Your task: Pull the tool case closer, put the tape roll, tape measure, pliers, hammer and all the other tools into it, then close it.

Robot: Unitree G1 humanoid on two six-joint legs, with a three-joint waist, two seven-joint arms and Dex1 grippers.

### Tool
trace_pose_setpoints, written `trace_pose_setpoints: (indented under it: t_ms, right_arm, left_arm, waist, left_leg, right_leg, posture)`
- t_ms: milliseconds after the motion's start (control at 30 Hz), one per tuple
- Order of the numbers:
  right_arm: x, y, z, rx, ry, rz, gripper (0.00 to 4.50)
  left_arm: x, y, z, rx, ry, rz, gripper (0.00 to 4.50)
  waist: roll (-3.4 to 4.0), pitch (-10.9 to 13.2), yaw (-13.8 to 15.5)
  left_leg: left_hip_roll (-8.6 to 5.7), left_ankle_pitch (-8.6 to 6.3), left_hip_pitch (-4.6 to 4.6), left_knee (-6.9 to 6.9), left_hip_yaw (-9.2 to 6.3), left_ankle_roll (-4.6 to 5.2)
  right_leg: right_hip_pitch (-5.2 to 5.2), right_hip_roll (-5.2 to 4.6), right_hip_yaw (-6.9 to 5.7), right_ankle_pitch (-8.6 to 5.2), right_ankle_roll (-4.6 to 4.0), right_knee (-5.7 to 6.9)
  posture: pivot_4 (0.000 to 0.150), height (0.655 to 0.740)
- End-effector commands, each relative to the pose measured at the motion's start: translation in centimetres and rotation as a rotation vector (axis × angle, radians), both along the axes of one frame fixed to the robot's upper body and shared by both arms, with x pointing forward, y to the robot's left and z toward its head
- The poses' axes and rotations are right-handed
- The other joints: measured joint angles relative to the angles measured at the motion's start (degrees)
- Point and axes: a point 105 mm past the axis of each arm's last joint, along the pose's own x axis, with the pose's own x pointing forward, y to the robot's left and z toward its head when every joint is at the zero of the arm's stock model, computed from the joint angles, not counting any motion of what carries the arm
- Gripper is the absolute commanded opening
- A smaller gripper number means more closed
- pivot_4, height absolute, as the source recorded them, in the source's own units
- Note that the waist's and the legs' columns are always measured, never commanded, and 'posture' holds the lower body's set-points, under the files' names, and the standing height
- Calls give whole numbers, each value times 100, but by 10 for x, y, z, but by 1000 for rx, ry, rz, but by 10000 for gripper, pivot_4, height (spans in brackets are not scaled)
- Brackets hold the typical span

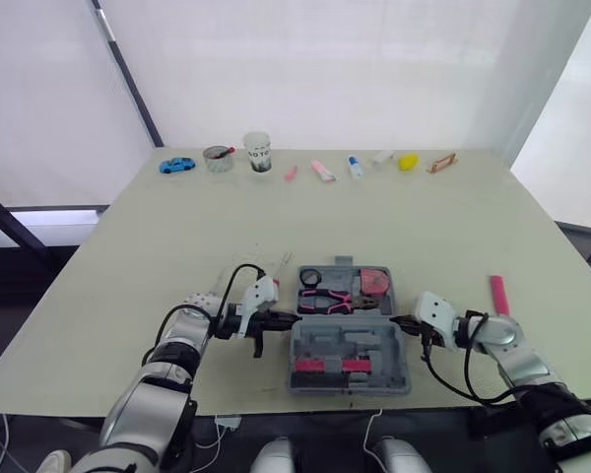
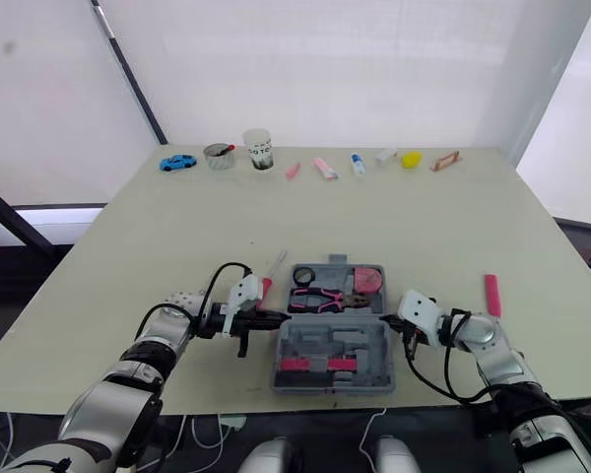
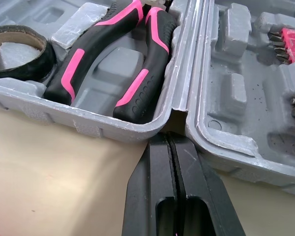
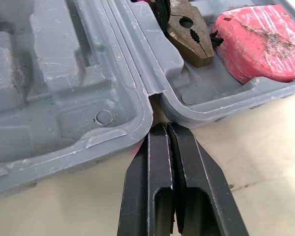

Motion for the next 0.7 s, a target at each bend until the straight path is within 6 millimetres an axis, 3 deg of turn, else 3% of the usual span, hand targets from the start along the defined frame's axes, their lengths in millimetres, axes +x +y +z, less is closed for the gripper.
trace_pose_setpoints:
  t_ms: [33, 700]
  right_arm:
    - [4, 7, 7, 22, -31, 5, 701]
    - [7, 18, 13, 52, -48, 22, 701]
  left_arm:
    - [7, -2, 7, -4, -40, 15, 0]
    - [4, 11, 4, 20, -33, 35, 0]
  waist:
    - [0, 0, -1]
    - [-1, 1, -30]
  left_leg:
    - [0, 0, 0, -1, 0, 0]
    - [3, 0, 1, -4, -1, 0]
  right_leg:
    - [0, 0, 0, 0, 0, 0]
    - [-3, 4, 1, 0, -1, 1]
  posture:
    - [1500, 7400]
    - [1500, 7400]
